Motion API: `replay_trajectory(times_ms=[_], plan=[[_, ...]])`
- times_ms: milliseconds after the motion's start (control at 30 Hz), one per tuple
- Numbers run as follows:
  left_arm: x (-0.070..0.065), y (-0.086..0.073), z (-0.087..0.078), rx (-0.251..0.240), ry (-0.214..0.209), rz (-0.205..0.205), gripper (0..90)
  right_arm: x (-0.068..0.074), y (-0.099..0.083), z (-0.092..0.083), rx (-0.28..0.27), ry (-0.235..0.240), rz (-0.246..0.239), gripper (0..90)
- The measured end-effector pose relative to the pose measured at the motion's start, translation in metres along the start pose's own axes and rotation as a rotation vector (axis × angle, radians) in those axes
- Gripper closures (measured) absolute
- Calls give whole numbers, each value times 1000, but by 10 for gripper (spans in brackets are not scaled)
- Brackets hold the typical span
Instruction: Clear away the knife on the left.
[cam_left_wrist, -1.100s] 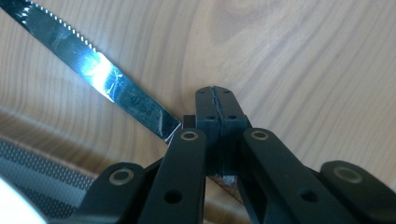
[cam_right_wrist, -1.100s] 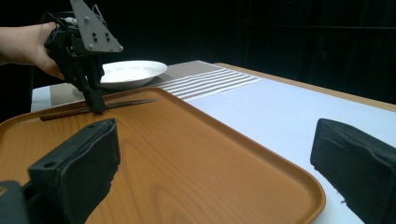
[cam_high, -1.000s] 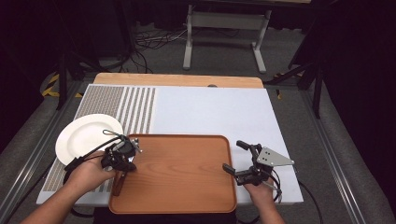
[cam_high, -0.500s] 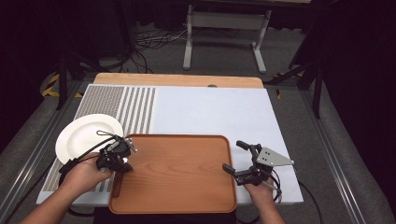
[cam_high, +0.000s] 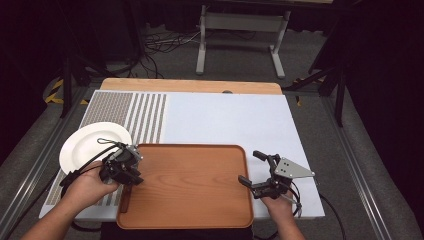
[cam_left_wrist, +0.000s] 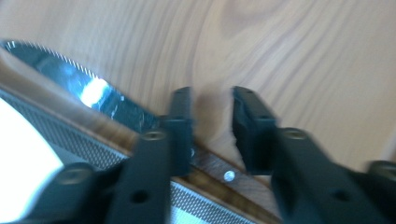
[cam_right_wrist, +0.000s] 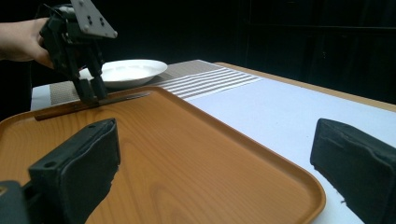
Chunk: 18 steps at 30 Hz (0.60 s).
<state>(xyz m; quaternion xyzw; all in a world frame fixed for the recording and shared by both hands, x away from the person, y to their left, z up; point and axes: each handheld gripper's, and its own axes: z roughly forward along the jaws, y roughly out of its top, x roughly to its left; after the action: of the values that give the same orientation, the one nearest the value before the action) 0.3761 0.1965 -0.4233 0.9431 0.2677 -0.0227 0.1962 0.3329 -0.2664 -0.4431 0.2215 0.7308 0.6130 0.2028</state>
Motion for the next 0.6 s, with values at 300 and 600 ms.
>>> replay_trajectory(times_ms=[300,600], plan=[[-12,-7,-23,-238,25,21,144,1,2,-2,-11,-3,-10,22],[-18,-23,-33,-438,34,36,38,1,3,-3,-18,-4,-12,21]])
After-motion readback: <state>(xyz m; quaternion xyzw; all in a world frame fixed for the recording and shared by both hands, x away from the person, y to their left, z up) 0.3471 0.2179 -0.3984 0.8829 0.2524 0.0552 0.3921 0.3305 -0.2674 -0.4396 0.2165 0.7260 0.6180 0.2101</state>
